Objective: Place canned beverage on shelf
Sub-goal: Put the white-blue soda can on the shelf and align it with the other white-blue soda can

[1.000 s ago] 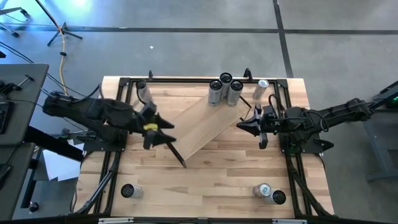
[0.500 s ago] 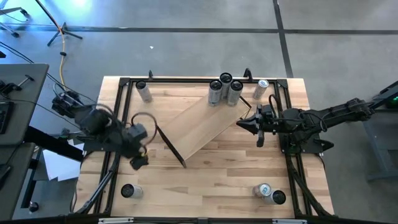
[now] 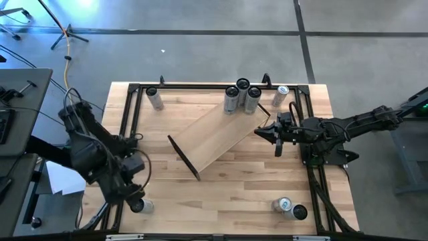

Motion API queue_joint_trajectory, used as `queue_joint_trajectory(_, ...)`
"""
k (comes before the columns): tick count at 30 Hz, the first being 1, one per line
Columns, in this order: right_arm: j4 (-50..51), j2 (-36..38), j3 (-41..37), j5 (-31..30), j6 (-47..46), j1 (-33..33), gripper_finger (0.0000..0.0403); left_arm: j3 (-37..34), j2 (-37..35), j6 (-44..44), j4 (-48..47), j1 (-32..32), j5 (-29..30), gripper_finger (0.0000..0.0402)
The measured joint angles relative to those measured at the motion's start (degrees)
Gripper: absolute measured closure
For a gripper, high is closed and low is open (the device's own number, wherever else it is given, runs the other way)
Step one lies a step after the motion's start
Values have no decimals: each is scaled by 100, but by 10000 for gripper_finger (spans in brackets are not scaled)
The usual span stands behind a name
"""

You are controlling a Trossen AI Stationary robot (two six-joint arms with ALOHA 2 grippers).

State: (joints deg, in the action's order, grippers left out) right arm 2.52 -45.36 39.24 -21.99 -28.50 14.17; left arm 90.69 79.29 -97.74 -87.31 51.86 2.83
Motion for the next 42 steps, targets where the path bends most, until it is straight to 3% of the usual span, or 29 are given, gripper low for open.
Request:
queue_joint_trajectory(4,62,0,0,2,1,0,402,-493,111,-737,395,282,-582,31)
queue_joint_trajectory(9,147,0,0,2,-2,-2,402,-950,313,-1140,1010,490,-668,31)
queue_joint_trajectory(28,156,-2,0,-189,12,-7,402,-1735,672,-1215,2142,494,-750,31)
queue_joint_trajectory(42,280,-2,0,-195,33,-7,402,-2069,671,-1255,2178,479,-728,32)
